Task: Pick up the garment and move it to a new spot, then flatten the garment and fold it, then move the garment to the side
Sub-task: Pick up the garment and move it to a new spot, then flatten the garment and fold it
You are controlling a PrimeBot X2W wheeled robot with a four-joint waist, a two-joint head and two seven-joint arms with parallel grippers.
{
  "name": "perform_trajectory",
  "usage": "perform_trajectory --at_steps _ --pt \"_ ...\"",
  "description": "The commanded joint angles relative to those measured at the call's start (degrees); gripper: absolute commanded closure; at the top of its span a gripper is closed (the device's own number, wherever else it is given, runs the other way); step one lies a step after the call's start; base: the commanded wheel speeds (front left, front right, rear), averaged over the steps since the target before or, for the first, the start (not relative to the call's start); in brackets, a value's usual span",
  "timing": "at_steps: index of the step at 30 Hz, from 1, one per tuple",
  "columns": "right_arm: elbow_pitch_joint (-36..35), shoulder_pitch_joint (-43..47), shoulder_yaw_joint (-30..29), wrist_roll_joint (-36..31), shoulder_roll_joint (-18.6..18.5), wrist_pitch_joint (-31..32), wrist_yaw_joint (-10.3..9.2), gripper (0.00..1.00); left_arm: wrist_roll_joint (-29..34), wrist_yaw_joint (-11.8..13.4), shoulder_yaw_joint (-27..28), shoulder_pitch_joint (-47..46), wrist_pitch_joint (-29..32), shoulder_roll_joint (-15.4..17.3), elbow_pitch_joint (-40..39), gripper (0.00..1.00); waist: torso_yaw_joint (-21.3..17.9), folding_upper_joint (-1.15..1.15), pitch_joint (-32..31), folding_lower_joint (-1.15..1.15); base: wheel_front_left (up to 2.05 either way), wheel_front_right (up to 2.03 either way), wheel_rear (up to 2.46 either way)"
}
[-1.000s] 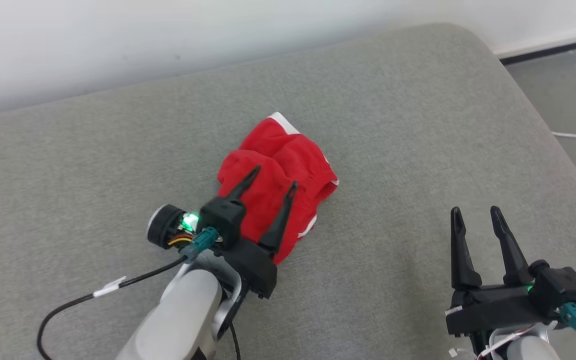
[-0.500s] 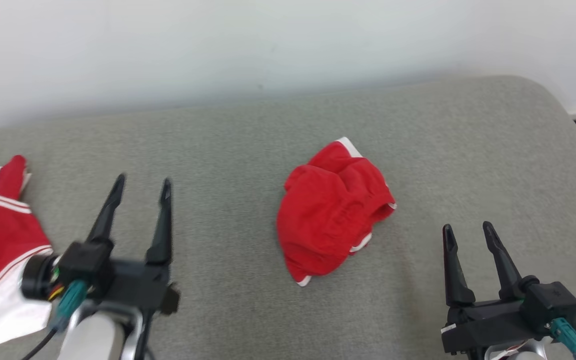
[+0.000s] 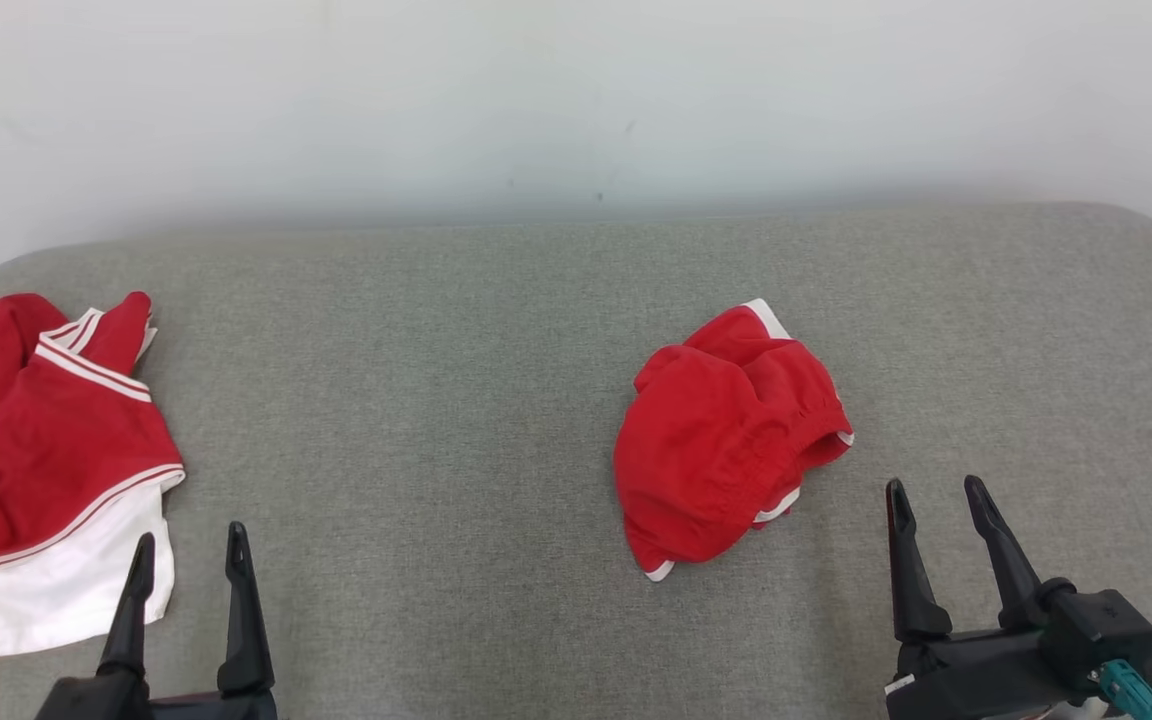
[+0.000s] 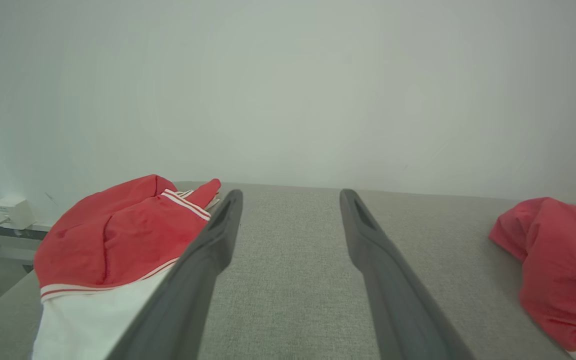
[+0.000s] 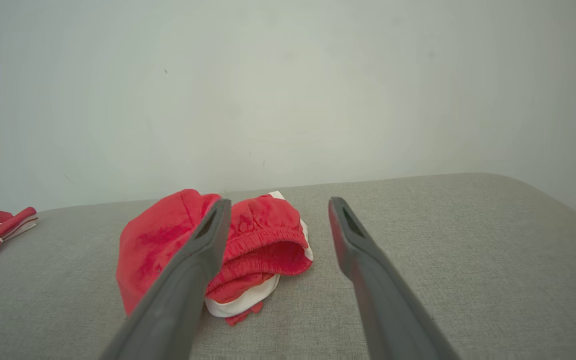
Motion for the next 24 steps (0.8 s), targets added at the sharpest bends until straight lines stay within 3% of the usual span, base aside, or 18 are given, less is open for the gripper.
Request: perform_trajectory --at_steps 1,11,16,24 --pt "0.1 0.4 -0.3 0.4 0.0 0.0 -0.12 0.0 0.7 -0.1 0.3 0.8 -0.2 -0.5 -0.4 0.0 0.4 0.0 0.0 0.0 0.0 0.0 0.0" --pt "0.9 1.7 -0.3 1.2 0.0 0.0 -0.12 0.0 2.6 -3.7 4.7 2.6 -0.2 -4.9 -0.7 0.0 0.5 0.0 0.2 0.0 0.0 0.0 0.0" --pt "1.4 1.8 -0.2 1.3 0.0 0.0 -0.12 0.0 3.6 -6.0 6.8 2.7 -0.2 -6.1 -0.1 0.0 0.1 0.0 -0.1 0.0 0.0 0.0 0.0" --pt "1.6 2.1 -0.1 1.5 0.0 0.0 -0.12 0.0 5.1 -7.5 8.2 2.7 -0.2 -7.1 0.5 0.0 0.0 0.0 -0.2 0.0 0.0 0.0 0.0"
